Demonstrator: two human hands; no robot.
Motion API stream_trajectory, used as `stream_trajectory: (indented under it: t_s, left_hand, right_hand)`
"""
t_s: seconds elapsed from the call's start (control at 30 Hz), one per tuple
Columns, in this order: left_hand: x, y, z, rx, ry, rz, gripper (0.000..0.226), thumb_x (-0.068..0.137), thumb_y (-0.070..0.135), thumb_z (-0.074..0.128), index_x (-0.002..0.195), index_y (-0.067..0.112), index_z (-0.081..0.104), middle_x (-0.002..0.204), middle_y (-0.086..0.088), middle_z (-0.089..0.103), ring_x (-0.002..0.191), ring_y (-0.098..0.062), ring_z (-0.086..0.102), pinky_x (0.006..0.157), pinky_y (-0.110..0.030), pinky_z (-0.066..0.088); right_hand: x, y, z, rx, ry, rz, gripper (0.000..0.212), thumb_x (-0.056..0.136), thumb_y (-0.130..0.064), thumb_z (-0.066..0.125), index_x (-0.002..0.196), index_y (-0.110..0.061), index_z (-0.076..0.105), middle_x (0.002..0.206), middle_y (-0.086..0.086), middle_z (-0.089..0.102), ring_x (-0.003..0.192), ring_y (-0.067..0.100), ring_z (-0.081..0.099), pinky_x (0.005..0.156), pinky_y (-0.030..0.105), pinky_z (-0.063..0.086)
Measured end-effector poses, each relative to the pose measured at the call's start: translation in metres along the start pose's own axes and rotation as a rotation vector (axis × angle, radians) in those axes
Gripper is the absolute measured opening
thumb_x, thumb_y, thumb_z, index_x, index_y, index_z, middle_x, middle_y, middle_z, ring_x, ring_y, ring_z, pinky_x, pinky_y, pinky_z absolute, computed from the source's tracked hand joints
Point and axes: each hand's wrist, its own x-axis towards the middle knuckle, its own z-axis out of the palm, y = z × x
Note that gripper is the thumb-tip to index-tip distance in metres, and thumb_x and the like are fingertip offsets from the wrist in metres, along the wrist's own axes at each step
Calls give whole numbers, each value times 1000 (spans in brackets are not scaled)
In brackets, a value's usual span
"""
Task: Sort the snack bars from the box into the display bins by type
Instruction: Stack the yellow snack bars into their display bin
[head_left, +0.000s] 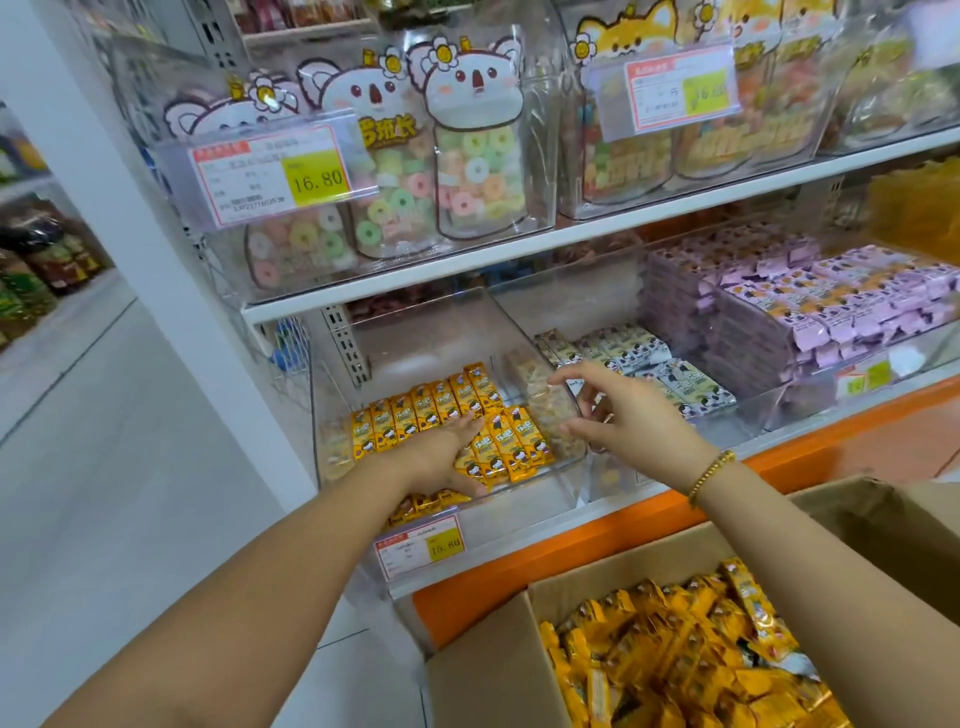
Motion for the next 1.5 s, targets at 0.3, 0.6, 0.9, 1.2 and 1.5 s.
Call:
stream_trajectory:
  t_s: [0.3,0.6,0.9,1.2,1.5]
  left_hand:
    - [-13,19,-11,-97,70,-215,76,85,42,66,147,12,32,152,-10,33,136,-29,37,105,-34,35]
    - [-106,141,28,-413,1088,-7,34,91,28,50,59,17,44,51,6,39,49,-6,35,50,-25,26]
    - [-93,158,209,-684,400,-461,28,94,23,55,122,19,57,116,4,59,96,-4,56,79,-11,44]
    - [-83,149,261,-738,282,-560,78,92,19,59,151,23,9,158,4,15,142,-15,25,114,-29,21]
    - [-85,146,251,-774,188,-556,83,90,20,63,152,22,8,158,4,16,143,-17,23,116,-34,25]
  right_hand:
    - [-35,8,-6,54,52,1,49,86,-18,69,132,-26,53,87,-5,63,79,6,62,77,13,50]
    - [-136,104,28,-56,-68,441,34,89,-26,63,63,-5,57,65,16,62,61,20,56,62,32,45]
    - [-199,203,120,-77,-239,825,63,81,-29,75,134,-9,49,125,14,61,116,28,57,93,33,44]
    - [-175,211,180,-59,-124,930,63,85,-31,68,130,2,38,132,22,47,121,37,49,94,41,43]
    - [-171,208,178,-183,-463,863,41,88,-30,62,123,-10,55,122,12,61,113,28,58,91,33,48]
